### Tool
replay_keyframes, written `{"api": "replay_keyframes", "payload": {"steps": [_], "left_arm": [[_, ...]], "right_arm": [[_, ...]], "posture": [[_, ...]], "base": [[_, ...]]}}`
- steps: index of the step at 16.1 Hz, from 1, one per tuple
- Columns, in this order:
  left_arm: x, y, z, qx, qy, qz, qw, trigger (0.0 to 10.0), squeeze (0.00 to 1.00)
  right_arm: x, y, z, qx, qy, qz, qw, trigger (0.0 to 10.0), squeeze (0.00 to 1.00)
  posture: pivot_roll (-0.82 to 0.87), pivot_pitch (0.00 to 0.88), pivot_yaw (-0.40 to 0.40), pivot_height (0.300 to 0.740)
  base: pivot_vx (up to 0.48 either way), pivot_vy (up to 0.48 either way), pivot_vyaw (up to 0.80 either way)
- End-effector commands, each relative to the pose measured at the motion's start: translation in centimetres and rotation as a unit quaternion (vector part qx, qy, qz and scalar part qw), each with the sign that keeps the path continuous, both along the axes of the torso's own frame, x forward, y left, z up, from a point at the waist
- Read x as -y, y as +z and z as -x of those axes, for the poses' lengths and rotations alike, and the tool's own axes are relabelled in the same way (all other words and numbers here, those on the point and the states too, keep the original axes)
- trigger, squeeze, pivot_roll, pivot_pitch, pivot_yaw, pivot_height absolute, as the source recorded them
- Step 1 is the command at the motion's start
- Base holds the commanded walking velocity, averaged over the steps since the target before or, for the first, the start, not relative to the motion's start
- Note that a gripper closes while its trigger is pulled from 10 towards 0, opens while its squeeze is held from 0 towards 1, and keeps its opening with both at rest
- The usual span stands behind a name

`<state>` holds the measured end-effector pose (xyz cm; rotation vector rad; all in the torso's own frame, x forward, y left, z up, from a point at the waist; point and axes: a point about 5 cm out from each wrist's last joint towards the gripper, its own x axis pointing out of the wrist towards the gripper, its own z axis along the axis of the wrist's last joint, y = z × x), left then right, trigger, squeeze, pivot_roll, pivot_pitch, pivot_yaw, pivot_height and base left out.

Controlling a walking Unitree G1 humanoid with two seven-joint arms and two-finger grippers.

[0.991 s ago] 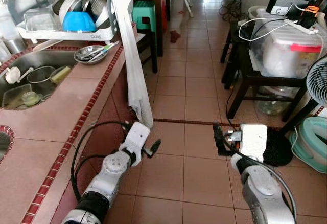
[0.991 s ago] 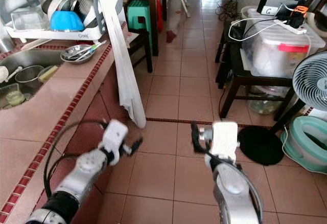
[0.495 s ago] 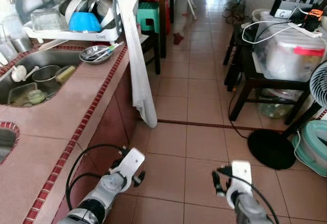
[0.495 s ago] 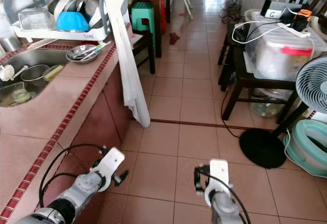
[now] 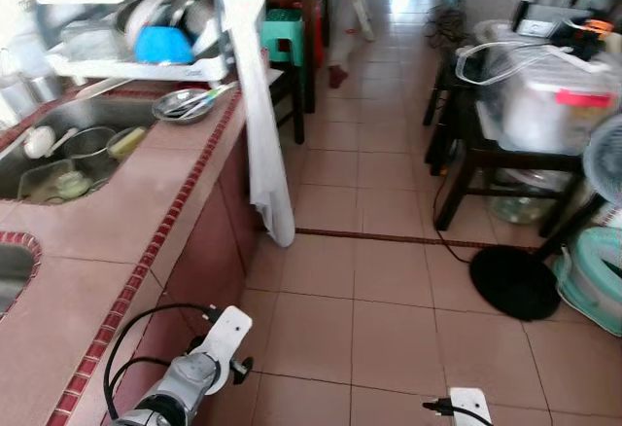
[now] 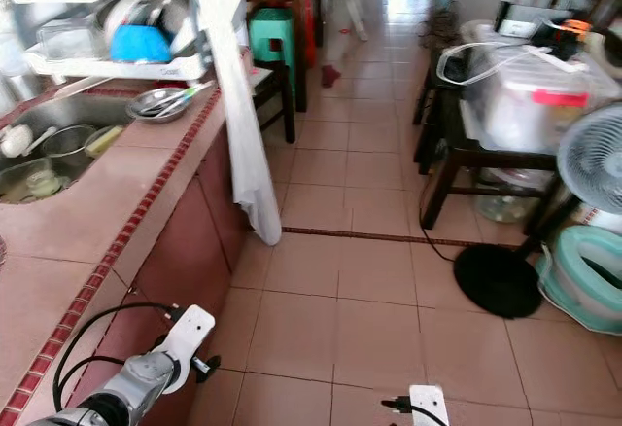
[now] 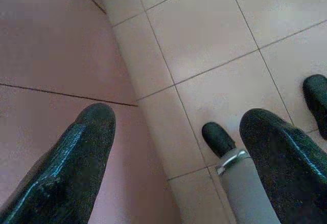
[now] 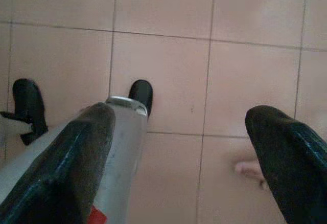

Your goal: Kitchen organization

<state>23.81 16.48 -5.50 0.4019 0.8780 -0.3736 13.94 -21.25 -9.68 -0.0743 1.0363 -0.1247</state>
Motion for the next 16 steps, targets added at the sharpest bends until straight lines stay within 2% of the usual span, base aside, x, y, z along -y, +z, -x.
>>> {"api": "replay_keyframes", "payload": {"steps": [1,6,7,8,10,16], "left_arm": [[-0.5,0.1,-0.1,-0.001,0.008,-0.003,1.000,10.0,0.00],[-0.6,0.2,-0.2,0.001,-0.004,-0.008,1.000,10.0,0.00],[-0.4,0.3,-0.3,0.005,-0.018,0.007,1.000,10.0,0.00],[-0.5,0.3,-0.3,0.005,-0.015,0.003,1.000,10.0,0.00],[-0.4,0.3,-0.3,0.004,-0.023,0.001,1.000,10.0,0.00],[-0.6,0.1,0.1,-0.004,-0.012,0.003,1.000,10.0,0.00]], "right_arm": [[-0.3,0.0,-0.1,0.002,-0.009,-0.010,1.000,10.0,0.00],[-1.7,0.4,-2.0,0.023,0.023,-0.018,0.999,10.0,0.00],[-1.9,0.5,-2.2,0.026,0.026,-0.019,0.999,10.0,0.00],[-1.9,0.6,-2.4,0.031,0.024,-0.020,0.999,10.0,0.00],[-1.8,0.5,-2.3,0.030,0.024,-0.020,0.999,10.0,0.00],[-1.2,0.0,-0.7,0.003,0.043,-0.004,0.999,10.0,0.00]], "posture": [[0.06,0.028,0.073,0.740],[0.05,0.021,0.077,0.740],[0.06,0.021,0.080,0.740],[0.06,0.021,0.082,0.740],[0.06,0.020,0.083,0.740],[0.06,0.019,0.080,0.740]], "base": [[0.000,0.000,0.00],[0.000,0.000,0.00],[0.296,0.000,0.00],[0.277,0.000,0.00],[0.274,0.000,0.00],[0.000,0.000,0.00]]}}
